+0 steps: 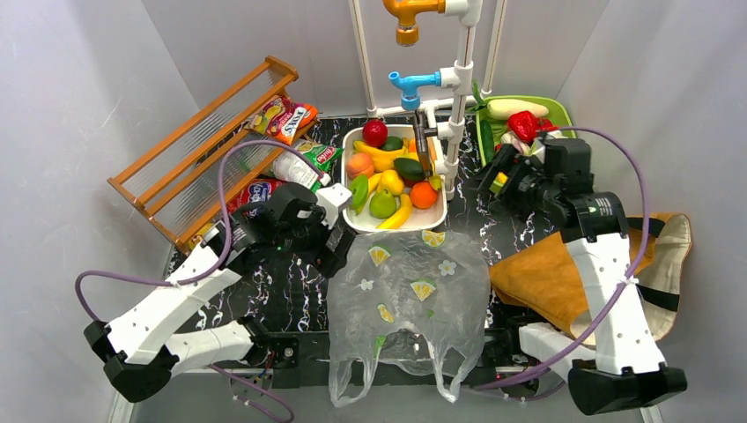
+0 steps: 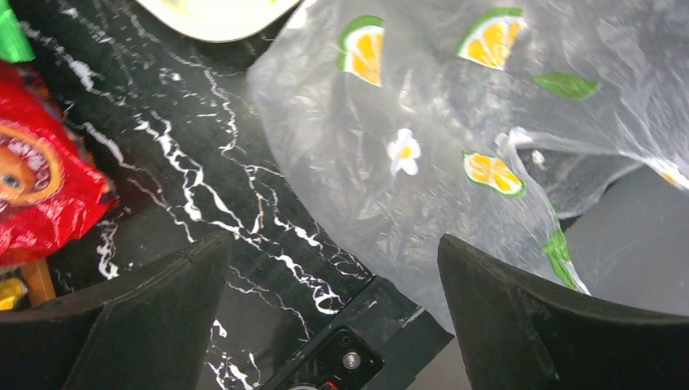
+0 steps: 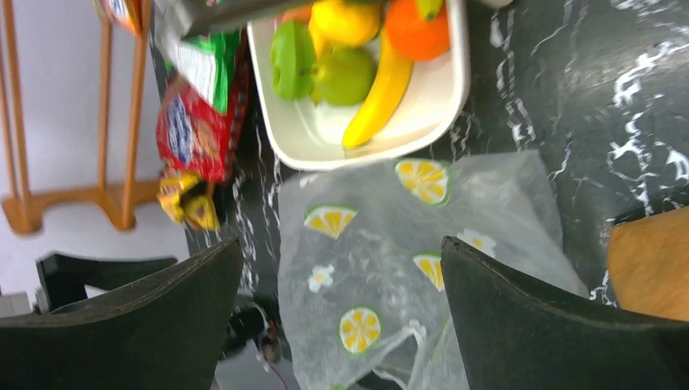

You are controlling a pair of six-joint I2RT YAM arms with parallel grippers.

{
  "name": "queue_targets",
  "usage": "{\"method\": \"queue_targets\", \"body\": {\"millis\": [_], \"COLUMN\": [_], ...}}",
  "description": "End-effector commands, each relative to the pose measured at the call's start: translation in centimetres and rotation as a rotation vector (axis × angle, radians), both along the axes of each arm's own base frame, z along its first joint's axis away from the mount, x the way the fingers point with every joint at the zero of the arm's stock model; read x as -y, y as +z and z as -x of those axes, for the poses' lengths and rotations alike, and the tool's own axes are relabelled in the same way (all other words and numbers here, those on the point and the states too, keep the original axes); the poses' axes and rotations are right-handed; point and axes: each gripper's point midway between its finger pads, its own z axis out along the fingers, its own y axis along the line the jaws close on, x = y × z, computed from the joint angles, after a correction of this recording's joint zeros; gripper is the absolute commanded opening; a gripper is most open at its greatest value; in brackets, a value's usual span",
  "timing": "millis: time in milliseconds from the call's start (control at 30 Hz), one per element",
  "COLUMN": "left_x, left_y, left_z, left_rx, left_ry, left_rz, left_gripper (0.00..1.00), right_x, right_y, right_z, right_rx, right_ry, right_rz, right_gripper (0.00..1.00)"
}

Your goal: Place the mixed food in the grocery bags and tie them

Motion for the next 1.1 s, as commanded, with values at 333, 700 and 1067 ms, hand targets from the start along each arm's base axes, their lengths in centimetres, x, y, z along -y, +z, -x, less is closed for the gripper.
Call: {"method": "queue_targets", "body": {"millis": [333, 700, 1067], "left_x": [3.1, 6.0, 11.0], "left_y": [-1.2, -1.6, -6.3], "left_z": [5.2, 7.2, 8.9], "left_rx": [0.021, 0.067, 0.225], "left_ry": [-0.43, -0.566, -0.747], "left_rz": [-0.098, -0.247, -0.289], "left_gripper": [1.0, 0.99, 0.99], "right_x": [-4.1, -4.7, -4.8], "right_y": [-2.5, -7.0, -9.7], "right_z": [4.2, 7.2, 8.9], "right_rx": [-0.013, -0.034, -0.097], "right_ry": [0.301, 0.495, 0.482], "right_rz": [0.296, 0.424, 0.364], "right_gripper": [0.98, 0.98, 0.98]}}
